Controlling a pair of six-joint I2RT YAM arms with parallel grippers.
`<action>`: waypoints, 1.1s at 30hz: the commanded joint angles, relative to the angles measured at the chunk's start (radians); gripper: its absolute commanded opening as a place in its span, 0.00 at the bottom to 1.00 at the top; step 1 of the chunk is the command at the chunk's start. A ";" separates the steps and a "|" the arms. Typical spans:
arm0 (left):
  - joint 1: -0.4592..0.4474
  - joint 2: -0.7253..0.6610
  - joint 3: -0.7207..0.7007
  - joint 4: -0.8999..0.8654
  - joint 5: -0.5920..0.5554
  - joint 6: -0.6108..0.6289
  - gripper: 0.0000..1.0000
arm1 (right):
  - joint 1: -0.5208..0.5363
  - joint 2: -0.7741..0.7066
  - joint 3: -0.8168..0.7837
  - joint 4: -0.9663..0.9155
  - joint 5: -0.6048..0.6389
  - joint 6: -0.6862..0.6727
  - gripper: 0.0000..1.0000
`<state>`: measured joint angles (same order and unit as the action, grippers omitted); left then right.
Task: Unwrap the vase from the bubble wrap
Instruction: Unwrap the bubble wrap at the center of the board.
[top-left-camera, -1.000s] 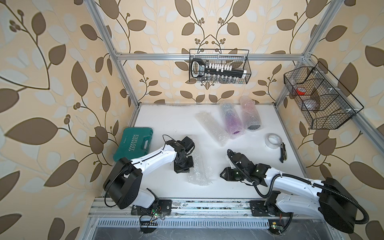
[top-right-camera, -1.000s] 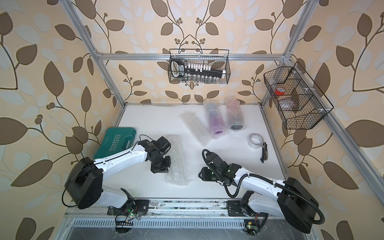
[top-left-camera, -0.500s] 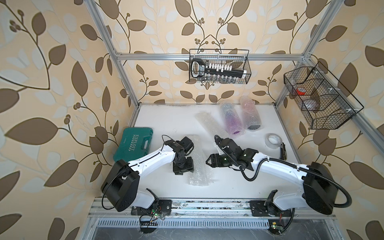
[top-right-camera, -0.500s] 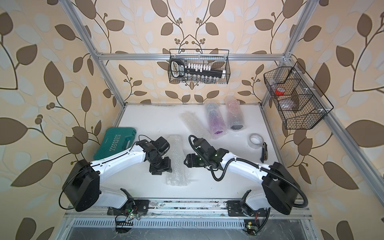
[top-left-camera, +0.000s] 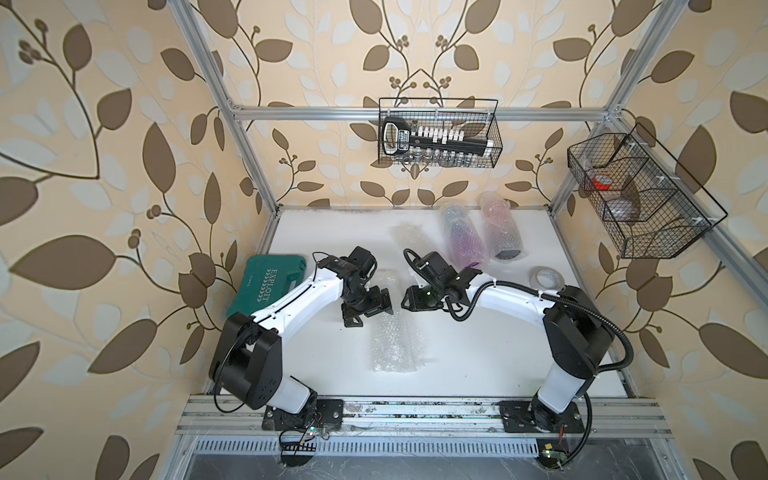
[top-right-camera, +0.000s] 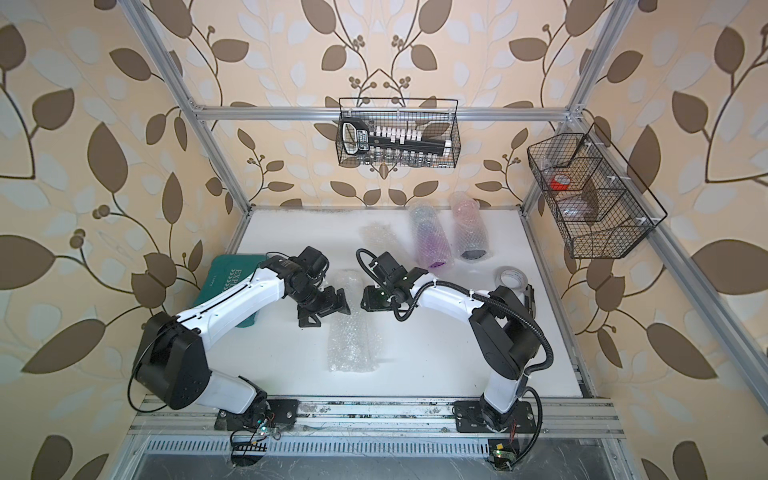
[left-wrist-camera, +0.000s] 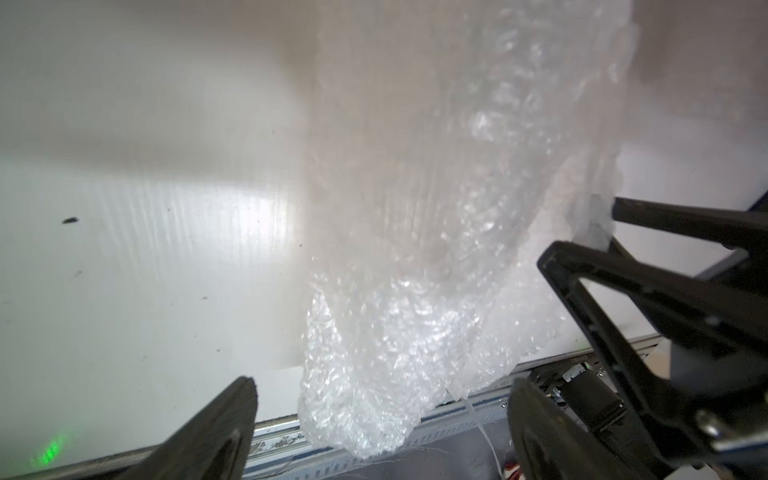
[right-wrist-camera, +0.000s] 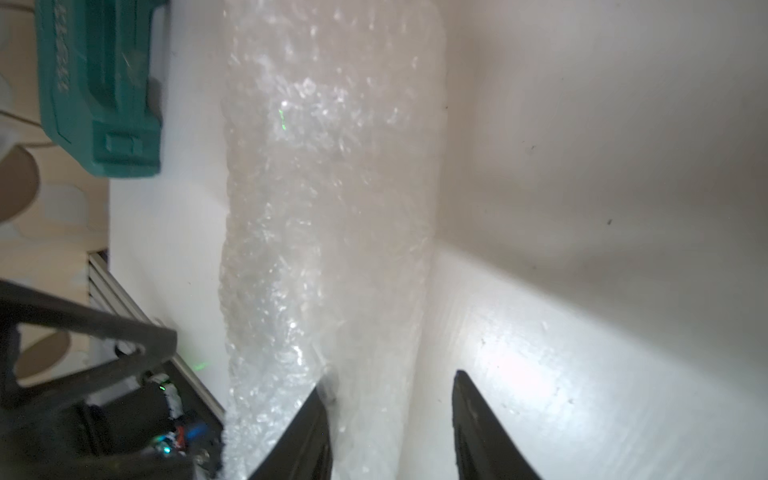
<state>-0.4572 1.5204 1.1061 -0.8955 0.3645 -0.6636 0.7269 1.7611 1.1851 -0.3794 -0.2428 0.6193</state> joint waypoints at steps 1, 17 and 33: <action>0.002 0.052 0.039 0.037 0.009 0.008 0.94 | -0.018 -0.008 -0.025 -0.027 -0.022 -0.030 0.26; -0.072 0.033 -0.077 0.130 0.027 -0.026 0.16 | -0.057 -0.124 -0.225 0.005 -0.043 0.004 0.00; -0.130 -0.161 -0.226 0.094 0.051 -0.045 0.05 | -0.057 -0.388 -0.479 -0.005 -0.064 0.013 0.07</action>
<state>-0.5961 1.3636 0.8864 -0.7582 0.4301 -0.7086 0.6739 1.3731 0.7040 -0.3386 -0.3332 0.6418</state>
